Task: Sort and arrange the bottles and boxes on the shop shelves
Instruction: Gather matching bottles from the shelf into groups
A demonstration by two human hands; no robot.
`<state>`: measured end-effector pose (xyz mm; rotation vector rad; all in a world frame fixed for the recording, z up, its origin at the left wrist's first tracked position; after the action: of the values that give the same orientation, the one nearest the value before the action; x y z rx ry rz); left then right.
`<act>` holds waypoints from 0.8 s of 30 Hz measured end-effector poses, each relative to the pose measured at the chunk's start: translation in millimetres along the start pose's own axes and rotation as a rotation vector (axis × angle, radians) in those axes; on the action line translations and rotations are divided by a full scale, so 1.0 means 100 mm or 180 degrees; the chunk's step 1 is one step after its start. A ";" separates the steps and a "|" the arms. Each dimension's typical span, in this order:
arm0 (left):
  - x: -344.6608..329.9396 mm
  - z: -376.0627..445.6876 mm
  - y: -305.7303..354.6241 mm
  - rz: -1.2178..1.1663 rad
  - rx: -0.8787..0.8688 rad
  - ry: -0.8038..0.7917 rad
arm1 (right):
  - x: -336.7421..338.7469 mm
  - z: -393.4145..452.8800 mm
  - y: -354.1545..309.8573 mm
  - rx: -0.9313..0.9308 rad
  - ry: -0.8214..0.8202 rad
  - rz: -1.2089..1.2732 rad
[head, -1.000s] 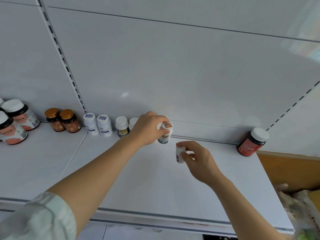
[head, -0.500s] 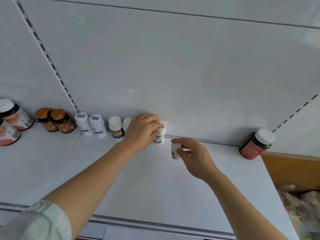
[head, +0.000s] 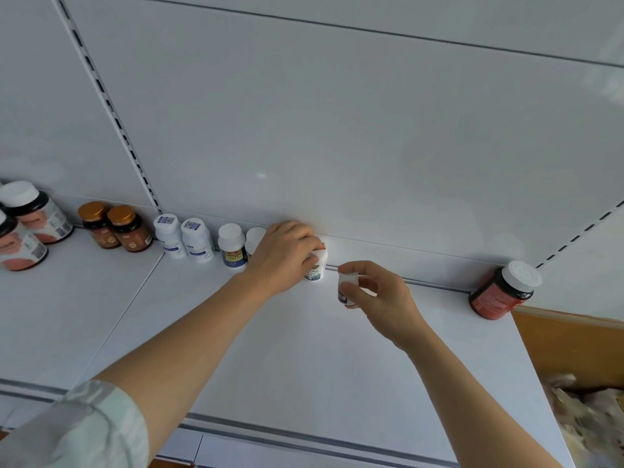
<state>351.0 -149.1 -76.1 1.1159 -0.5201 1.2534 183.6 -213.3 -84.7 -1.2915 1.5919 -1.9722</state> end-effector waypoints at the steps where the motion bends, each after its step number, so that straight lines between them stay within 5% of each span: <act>1: 0.01 -0.01 0.00 0.0008 0.0031 -0.0007 | 0.00 0.00 -0.02 0.0032 0.0041 -0.0109; 14: 0.72 -0.70 -0.11 -0.0053 0.0385 0.0548 | -0.37 0.04 -0.40 0.0329 -0.0049 -0.0569; 24: 1.71 -1.84 -0.66 0.0100 0.0911 0.0629 | -1.52 -0.15 -1.34 0.0922 -0.0125 -0.1052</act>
<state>416.8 98.8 -36.6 1.2068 -0.2135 1.4799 295.7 -51.3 -33.8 -1.5333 1.0745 -2.2492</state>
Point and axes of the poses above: each hand's wrist, its own z-axis towards the middle knuckle, its own x-axis out of the back of the hand, y = z × x, the point moved 7 cm from there along z, towards the middle knuckle, and after that the axes turned 10 degrees about -z, right-handed, at the moved point
